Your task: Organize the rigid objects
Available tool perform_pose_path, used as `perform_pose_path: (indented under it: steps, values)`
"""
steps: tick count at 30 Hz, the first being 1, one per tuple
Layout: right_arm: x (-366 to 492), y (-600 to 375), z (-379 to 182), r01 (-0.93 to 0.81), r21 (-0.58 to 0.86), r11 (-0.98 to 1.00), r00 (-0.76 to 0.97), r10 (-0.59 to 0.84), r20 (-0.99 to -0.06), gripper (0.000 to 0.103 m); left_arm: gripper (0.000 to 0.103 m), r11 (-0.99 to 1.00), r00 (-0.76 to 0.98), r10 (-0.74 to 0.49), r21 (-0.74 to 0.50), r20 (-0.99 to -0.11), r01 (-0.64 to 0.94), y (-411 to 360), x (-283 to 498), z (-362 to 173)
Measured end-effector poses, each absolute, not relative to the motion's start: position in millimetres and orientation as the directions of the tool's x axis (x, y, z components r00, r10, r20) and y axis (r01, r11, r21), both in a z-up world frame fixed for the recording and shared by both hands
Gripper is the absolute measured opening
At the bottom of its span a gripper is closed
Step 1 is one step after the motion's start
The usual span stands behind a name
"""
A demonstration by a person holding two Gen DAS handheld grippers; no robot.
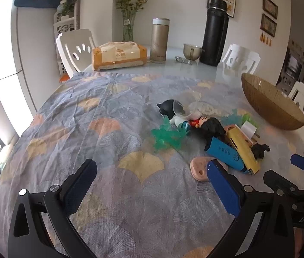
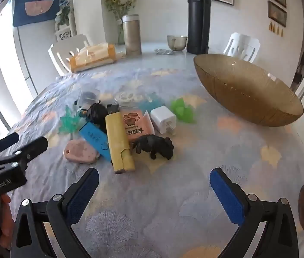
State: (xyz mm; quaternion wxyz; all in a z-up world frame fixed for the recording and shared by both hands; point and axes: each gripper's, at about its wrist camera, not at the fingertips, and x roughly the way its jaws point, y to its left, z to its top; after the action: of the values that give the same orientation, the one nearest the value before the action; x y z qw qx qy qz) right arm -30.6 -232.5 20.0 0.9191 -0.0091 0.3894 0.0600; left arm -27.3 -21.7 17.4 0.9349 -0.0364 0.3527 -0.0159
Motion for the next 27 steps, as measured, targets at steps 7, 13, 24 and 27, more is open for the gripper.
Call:
perform_pose_path:
  steps: [7, 13, 24, 27]
  values:
    - [-31.8, -237.2, 10.7, -0.07, 0.041, 0.997, 0.709, 0.078, -0.701, 0.103, 0.102, 0.999, 0.757, -0.019, -0.04, -0.653, -0.01, -26.1, -28.2, 16.5]
    - [-34.0, -235.2, 12.0, -0.058, 0.023, 0.998, 0.729, 0.058, -0.682, 0.103, 0.102, 0.998, 0.754, -0.031, -0.057, -0.656, -0.009, -22.7, -27.1, 15.2]
    - [-33.6, -232.1, 11.5, -0.062, -0.006, 0.998, 0.733, 0.041, -0.679, 0.103, 0.102, 0.998, 0.744, -0.04, -0.067, -0.666, -0.007, -21.5, -25.5, 12.9]
    - [-33.5, -231.1, 11.0, -0.061, -0.013, 0.998, 0.733, 0.036, -0.68, 0.103, 0.102, 0.998, 0.742, -0.037, -0.066, -0.669, -0.01, -21.1, -25.8, 12.8]
